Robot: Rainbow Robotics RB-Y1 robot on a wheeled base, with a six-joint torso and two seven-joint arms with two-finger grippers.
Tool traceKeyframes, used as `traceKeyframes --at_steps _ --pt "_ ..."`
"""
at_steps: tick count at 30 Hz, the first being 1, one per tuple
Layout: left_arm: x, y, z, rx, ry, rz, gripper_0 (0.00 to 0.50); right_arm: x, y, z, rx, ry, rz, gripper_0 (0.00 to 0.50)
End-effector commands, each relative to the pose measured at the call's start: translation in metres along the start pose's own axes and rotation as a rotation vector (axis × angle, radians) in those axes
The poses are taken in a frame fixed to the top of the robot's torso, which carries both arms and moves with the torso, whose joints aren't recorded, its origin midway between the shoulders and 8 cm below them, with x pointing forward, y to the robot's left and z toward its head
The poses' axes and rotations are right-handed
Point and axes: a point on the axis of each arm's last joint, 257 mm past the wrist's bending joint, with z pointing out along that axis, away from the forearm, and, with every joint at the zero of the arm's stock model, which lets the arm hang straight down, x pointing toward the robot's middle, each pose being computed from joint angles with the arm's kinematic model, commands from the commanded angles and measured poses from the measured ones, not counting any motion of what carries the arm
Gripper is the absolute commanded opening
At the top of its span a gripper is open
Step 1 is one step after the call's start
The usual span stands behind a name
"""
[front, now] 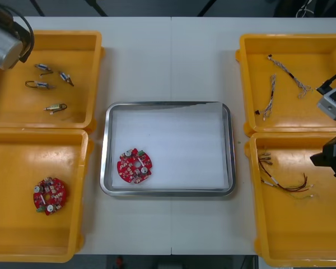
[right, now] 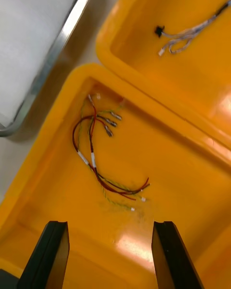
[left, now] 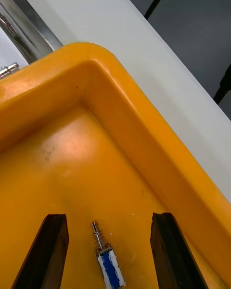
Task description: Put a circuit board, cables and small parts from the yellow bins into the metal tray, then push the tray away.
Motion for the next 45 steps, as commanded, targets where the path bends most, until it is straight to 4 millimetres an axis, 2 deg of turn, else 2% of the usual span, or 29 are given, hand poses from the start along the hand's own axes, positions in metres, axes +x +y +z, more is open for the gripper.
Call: traceKeyframes --at_steps 1,4,9,13,21,37,45 --pt "0.005 -0.038 -0.008 0.065 -0.009 0.014 0.5 0.036 -0.017 0.003 0.046 0.079 0.049 0.5" --pt "0.017 -0.042 -0.007 0.073 0.003 0.023 0.5 0.051 -0.019 0.009 0.055 0.114 0.053 0.5" --pt "0.026 -0.038 -0.004 0.069 0.005 0.045 0.5 0.055 -0.014 0.025 0.055 0.1 0.039 0.5" --pt "0.032 -0.039 -0.002 0.076 0.009 0.055 0.5 0.054 -0.009 0.038 0.064 0.09 0.027 0.5" --pt "0.044 -0.033 0.005 0.085 0.01 0.102 0.5 0.048 0.005 0.077 0.035 0.058 0.057 0.5" --pt "0.058 -0.031 0.017 0.097 0.013 0.107 0.5 0.042 0.016 0.133 0.046 0.011 0.058 0.5" --pt "0.074 -0.029 0.02 0.09 0.001 0.191 0.5 0.046 0.021 0.155 0.046 0.006 0.058 0.5"
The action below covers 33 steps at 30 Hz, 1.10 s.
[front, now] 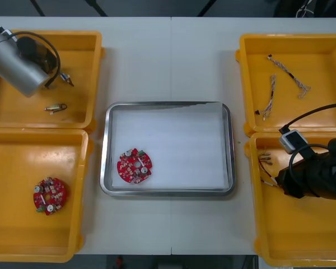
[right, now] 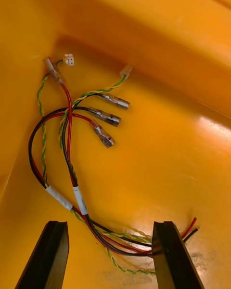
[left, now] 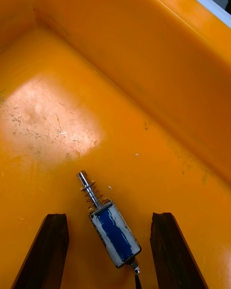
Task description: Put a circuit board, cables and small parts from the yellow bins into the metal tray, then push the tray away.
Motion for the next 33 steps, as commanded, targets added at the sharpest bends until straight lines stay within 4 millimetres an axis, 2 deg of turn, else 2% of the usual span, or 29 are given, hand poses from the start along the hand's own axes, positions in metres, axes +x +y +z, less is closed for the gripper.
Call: traceKeyframes --at_steps 1,9,10,11,12,13,14,15,16,22,23,26,28,29,30,33 --pt "-0.003 -0.032 -0.005 0.042 -0.027 0.01 0.5 0.008 0.014 0.014 -0.012 0.004 -0.044 0.5" --pt "-0.001 -0.028 -0.001 0.022 -0.057 0.078 0.5 0.015 0.019 0.03 -0.022 0.017 -0.041 0.5" --pt "0.0 -0.025 0.0 0.016 -0.06 0.093 0.474 0.015 0.02 0.033 -0.022 0.017 -0.042 0.5" --pt "0.0 -0.024 0.001 0.016 -0.062 0.1 0.468 0.015 0.02 0.034 -0.022 0.016 -0.041 0.5" --pt "0.003 -0.024 0.001 0.016 -0.062 0.119 0.421 0.016 0.02 0.036 -0.018 0.017 -0.044 0.5" --pt "0.003 -0.024 0.001 0.016 -0.062 0.119 0.421 0.016 0.02 0.036 -0.018 0.017 -0.044 0.5" --pt "0.004 -0.024 0.002 0.017 -0.063 0.128 0.375 0.018 0.021 0.037 -0.014 0.021 -0.047 0.5" --pt "0.004 -0.023 0.002 0.015 -0.063 0.132 0.359 0.017 0.022 0.037 -0.014 0.018 -0.049 0.5" --pt "0.005 -0.023 0.002 0.017 -0.063 0.139 0.318 0.018 0.021 0.037 -0.012 0.021 -0.049 0.5" --pt "0.006 -0.024 0.002 0.019 -0.064 0.159 0.21 0.018 0.022 0.037 -0.014 0.021 -0.047 0.5" --pt "0.006 -0.024 0.002 0.019 -0.064 0.162 0.191 0.018 0.022 0.038 -0.015 0.022 -0.048 0.482" --pt "0.006 -0.023 0.002 0.018 -0.065 0.168 0.118 0.018 0.022 0.037 -0.014 0.021 -0.047 0.342" --pt "0.007 -0.024 0.002 0.018 -0.063 0.173 0.035 0.019 0.023 0.038 -0.017 0.022 -0.046 0.149" --pt "0.006 -0.023 0.002 0.017 -0.064 0.174 0.006 0.018 0.023 0.037 -0.019 0.02 -0.045 0.107" --pt "0.007 -0.024 0.002 0.018 -0.063 0.179 0.0 0.017 0.024 0.037 -0.02 0.019 -0.046 0.071" --pt "0.005 -0.023 0.002 0.019 -0.065 0.19 0.0 0.018 0.023 0.037 -0.02 0.021 -0.045 0.012"
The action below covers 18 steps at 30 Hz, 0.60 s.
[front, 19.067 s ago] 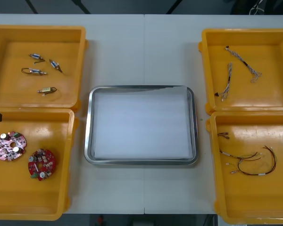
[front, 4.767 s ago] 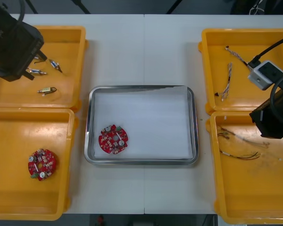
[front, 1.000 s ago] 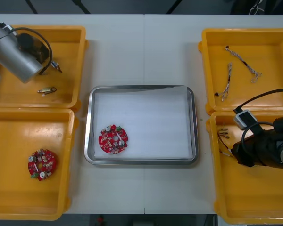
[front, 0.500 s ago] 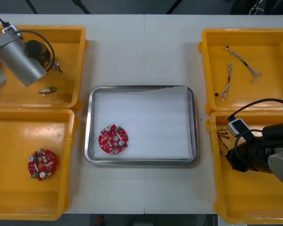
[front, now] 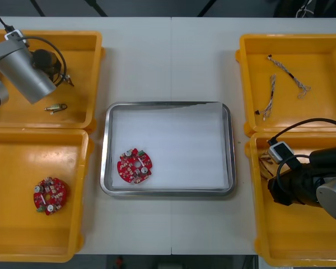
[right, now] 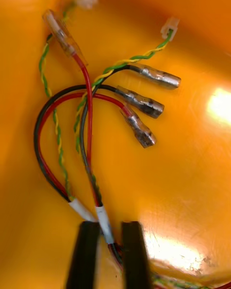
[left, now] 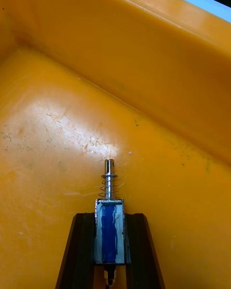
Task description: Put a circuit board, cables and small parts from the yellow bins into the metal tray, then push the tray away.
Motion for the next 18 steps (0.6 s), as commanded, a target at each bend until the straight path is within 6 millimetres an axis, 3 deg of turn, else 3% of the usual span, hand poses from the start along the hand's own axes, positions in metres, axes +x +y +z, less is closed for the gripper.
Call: traceKeyframes --at_steps 1,7,18 --pt "-0.003 -0.022 -0.004 0.036 -0.009 0.02 0.0 0.001 0.01 0.001 -0.015 -0.001 -0.029 0.0" --pt "-0.014 -0.019 -0.005 0.038 -0.016 0.031 0.0 0.0 0.005 -0.003 -0.005 0.004 -0.037 0.0" --pt "-0.047 -0.012 -0.019 0.061 0.049 0.079 0.0 -0.01 -0.009 -0.055 0.045 0.016 -0.074 0.0"
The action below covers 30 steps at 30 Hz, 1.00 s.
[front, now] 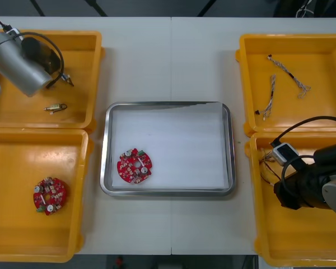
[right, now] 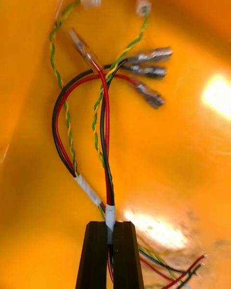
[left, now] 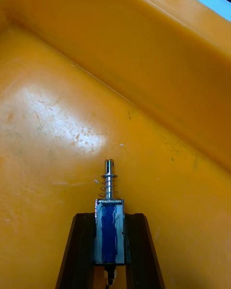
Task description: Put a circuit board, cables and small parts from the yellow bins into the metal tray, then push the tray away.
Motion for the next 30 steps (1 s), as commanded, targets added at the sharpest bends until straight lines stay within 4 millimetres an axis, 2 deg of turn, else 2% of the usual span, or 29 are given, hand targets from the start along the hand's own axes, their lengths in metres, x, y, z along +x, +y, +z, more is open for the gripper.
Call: traceKeyframes --at_steps 1,10,19,26,30 --pt "-0.05 -0.007 -0.018 0.029 -0.021 0.153 0.0 -0.02 -0.01 -0.035 0.032 -0.06 -0.048 0.0" --pt "-0.063 -0.004 -0.041 0.049 0.067 0.196 0.0 -0.029 -0.011 -0.072 0.003 -0.087 -0.06 0.0" --pt "-0.069 -0.004 -0.08 0.049 0.206 0.229 0.0 -0.039 -0.009 -0.12 -0.008 -0.064 -0.152 0.0" --pt "-0.07 -0.003 -0.111 0.042 0.301 0.269 0.0 -0.091 0.006 -0.156 -0.036 -0.2 -0.251 0.0" --pt "-0.068 -0.005 -0.124 0.036 0.329 0.295 0.0 -0.106 0.012 -0.169 -0.053 -0.236 -0.292 0.0"
